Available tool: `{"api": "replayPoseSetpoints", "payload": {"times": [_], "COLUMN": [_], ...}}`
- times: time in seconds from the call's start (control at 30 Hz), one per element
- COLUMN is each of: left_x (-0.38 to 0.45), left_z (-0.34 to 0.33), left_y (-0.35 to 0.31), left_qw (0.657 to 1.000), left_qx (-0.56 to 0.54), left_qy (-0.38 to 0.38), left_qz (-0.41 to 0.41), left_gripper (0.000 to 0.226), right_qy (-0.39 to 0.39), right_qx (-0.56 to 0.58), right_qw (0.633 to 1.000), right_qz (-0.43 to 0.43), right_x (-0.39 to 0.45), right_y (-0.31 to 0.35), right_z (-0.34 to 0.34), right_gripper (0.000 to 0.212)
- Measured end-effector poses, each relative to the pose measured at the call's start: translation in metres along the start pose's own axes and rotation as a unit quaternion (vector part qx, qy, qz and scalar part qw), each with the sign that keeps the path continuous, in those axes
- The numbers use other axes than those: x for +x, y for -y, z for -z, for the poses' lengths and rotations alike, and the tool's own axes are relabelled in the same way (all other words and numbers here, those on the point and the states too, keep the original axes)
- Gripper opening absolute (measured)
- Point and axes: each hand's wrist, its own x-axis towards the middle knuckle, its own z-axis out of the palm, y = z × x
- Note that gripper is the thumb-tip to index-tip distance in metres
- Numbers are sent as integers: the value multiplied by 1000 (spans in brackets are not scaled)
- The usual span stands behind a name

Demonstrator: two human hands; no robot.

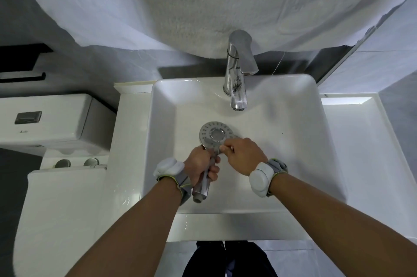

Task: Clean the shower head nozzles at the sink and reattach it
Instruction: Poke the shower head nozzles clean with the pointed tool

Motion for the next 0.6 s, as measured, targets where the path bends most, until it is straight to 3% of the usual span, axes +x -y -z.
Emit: {"api": "replayPoseSetpoints", "payload": {"times": [0.33,0.47,0.6], "left_x": [-5,-9,-8], "left_z": [8,31,35], "left_y": [-7,-9,-4], "left_qw": [998,994,994], "left_qx": [-62,-99,-79], "left_qy": [-10,-37,-62], "left_qz": [-18,-27,-37], "left_gripper": [22,22,22], "right_qy": [-21,-1,-35], "right_qx": [20,-12,19], "right_qw": [1000,999,994], "right_qz": [-1,-47,-106], "right_x": [-3,-11,-2], "right_y": [-6,-31,-46], "right_z": [2,5,-5], "right_gripper": [32,28,18]}}
